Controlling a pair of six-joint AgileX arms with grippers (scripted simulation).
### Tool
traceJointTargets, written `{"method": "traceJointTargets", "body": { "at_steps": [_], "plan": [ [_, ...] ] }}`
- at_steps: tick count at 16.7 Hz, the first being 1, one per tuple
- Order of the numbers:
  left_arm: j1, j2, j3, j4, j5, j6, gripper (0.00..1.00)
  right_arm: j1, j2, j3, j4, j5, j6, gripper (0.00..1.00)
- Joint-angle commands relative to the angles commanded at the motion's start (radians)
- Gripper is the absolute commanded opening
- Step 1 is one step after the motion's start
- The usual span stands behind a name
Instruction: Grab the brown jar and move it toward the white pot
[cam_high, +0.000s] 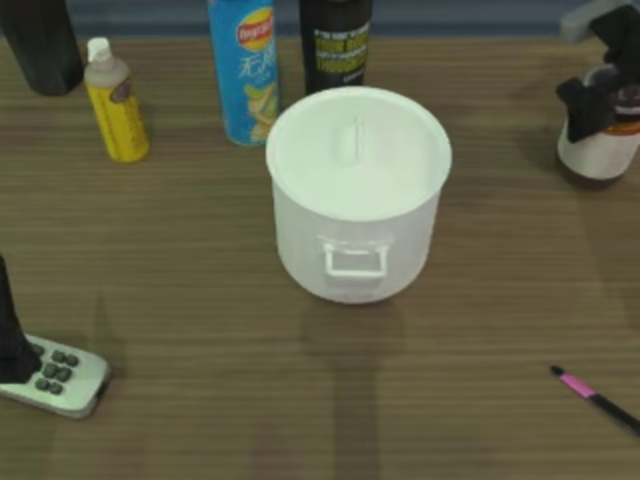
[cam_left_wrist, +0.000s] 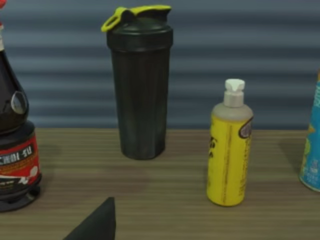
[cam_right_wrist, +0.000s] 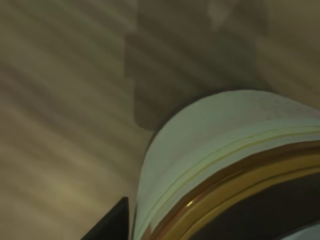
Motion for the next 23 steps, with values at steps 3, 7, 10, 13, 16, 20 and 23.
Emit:
{"method": "traceJointTargets", "body": {
  "at_steps": [3,7,10,13,16,20,23],
  "plan": [
    [0.0,0.0,0.0,0.0,0.0,0.0,1.0,0.003,-0.132,-0.12,-0.007,-0.003,0.003,0.0],
    [0.0,0.0,0.0,0.0,0.0,0.0,1.0,0.008,-0.361,-0.323,-0.024,-0.003,0.006,0.0],
    [0.0,0.0,0.0,0.0,0.0,0.0,1.0,0.013,-0.46,-0.42,-0.036,-0.003,0.006,0.0],
    [0.0,0.0,0.0,0.0,0.0,0.0,1.0,0.014,-0.473,-0.433,-0.038,-0.003,0.005,0.0],
    [0.0,0.0,0.0,0.0,0.0,0.0,1.0,0.009,-0.47,-0.43,-0.036,-0.003,0.009,0.0],
    [0.0,0.0,0.0,0.0,0.0,0.0,1.0,0.053,-0.474,-0.462,-0.003,0.018,0.116,0.0],
    [0.0,0.0,0.0,0.0,0.0,0.0,1.0,0.112,-0.481,-0.514,0.046,0.052,0.3,0.0]
  ]
}}
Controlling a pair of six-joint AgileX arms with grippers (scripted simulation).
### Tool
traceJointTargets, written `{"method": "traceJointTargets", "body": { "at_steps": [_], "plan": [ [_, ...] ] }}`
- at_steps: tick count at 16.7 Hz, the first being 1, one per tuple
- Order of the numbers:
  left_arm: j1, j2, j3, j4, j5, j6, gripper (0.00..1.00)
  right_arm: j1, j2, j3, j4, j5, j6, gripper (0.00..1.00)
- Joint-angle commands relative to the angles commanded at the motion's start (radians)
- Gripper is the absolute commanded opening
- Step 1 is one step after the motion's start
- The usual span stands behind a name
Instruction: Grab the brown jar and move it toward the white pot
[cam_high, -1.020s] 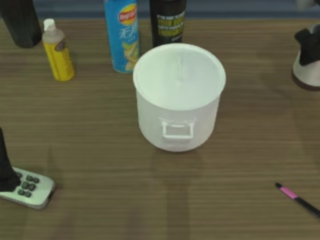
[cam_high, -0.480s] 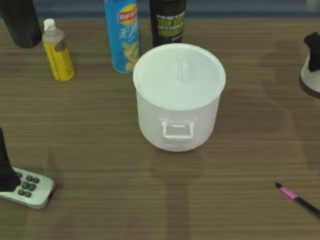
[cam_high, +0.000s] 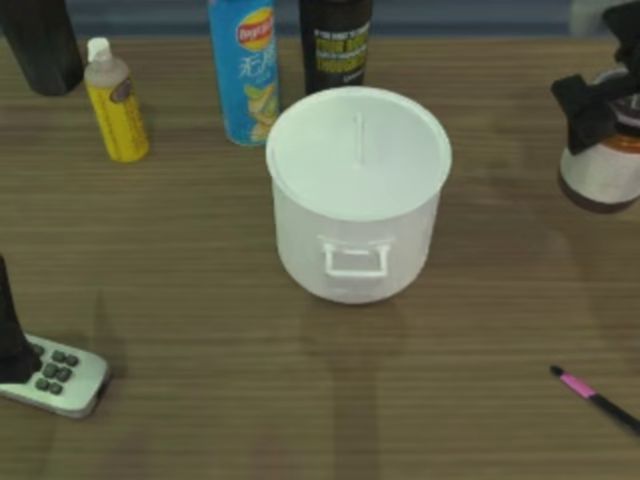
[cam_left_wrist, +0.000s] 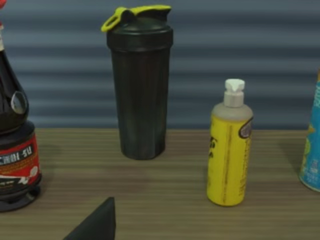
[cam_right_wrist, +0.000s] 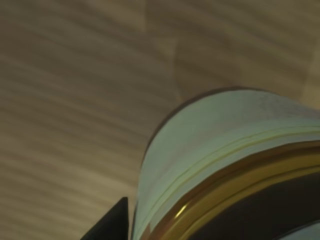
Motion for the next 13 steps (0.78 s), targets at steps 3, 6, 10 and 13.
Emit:
{"method": "traceJointTargets", "body": {
  "at_steps": [3,6,10,13],
  "plan": [
    [0.0,0.0,0.0,0.0,0.0,0.0,1.0,0.069,-0.009,-0.063,0.057,0.041,0.225,0.0],
    [0.0,0.0,0.0,0.0,0.0,0.0,1.0,0.133,-0.019,-0.124,0.11,0.079,0.416,0.0],
    [0.0,0.0,0.0,0.0,0.0,0.0,1.0,0.18,-0.028,-0.169,0.149,0.106,0.527,0.0],
    [0.0,0.0,0.0,0.0,0.0,0.0,1.0,0.181,-0.028,-0.17,0.15,0.106,0.529,0.0]
  ]
}}
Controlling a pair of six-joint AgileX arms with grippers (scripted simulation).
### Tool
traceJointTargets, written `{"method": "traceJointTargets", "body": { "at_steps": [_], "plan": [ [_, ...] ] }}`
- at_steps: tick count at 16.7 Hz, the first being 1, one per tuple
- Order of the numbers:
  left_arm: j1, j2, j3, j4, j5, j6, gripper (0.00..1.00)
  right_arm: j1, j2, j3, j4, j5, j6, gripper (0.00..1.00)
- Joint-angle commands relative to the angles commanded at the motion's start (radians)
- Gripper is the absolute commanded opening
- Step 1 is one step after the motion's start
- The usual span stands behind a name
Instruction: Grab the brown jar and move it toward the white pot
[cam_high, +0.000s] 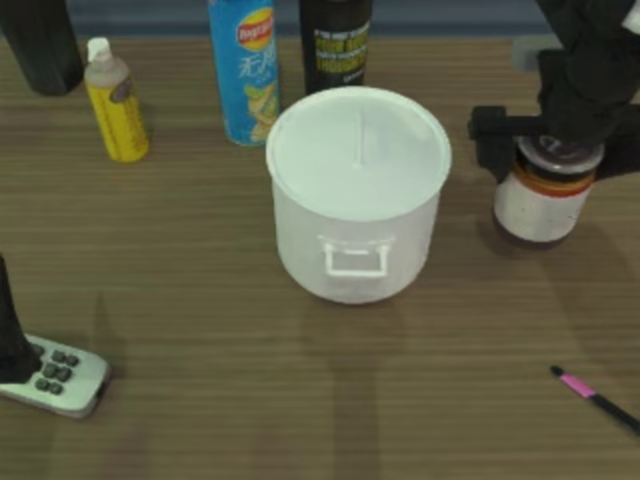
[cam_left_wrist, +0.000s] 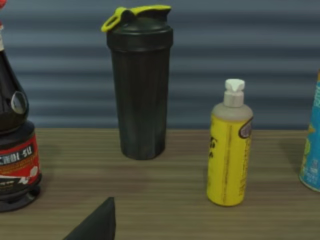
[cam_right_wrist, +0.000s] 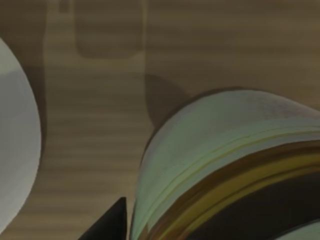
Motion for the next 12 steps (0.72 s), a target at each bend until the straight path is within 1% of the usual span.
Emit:
{"method": "traceJointTargets", "body": {
  "at_steps": [3,9,12],
  "plan": [
    [0.0,0.0,0.0,0.0,0.0,0.0,1.0,-0.004,0.008,-0.007,0.014,-0.003,-0.001,0.0],
    [0.0,0.0,0.0,0.0,0.0,0.0,1.0,-0.003,0.053,-0.103,0.157,0.0,-0.002,0.0],
    [0.0,0.0,0.0,0.0,0.0,0.0,1.0,-0.003,0.058,-0.114,0.172,0.0,-0.002,0.0]
  ]
}}
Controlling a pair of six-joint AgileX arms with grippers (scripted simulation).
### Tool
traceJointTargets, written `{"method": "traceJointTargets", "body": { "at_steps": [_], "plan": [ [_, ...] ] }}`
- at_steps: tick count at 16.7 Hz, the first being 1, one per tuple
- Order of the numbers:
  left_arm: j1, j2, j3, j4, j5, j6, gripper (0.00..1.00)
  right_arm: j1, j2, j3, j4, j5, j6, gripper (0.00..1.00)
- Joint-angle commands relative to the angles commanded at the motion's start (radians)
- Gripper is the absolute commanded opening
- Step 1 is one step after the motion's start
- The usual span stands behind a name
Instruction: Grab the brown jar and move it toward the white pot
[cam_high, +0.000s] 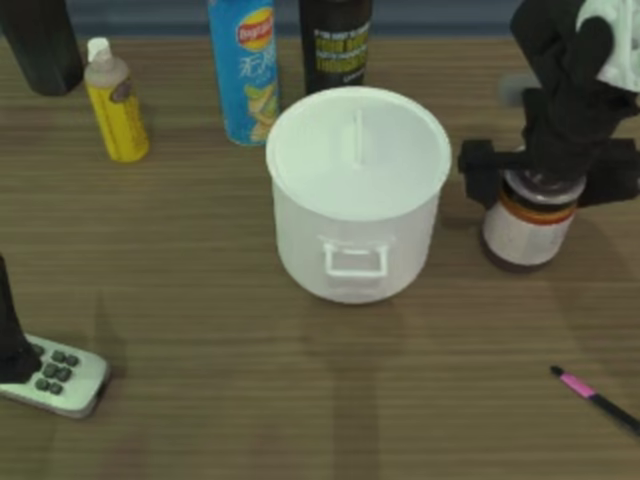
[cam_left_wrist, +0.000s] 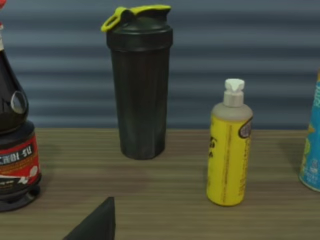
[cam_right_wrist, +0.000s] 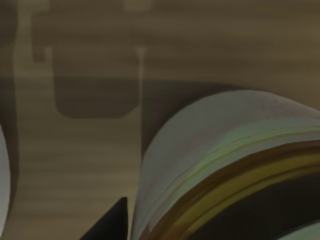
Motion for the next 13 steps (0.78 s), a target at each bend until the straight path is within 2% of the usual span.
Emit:
{"method": "traceJointTargets", "body": {
  "at_steps": [2,13],
  "plan": [
    [0.0,0.0,0.0,0.0,0.0,0.0,1.0,0.0,0.0,0.0,0.0,0.0,0.0,0.0],
    [0.0,0.0,0.0,0.0,0.0,0.0,1.0,0.0,0.0,0.0,0.0,0.0,0.0,0.83]
  ]
}}
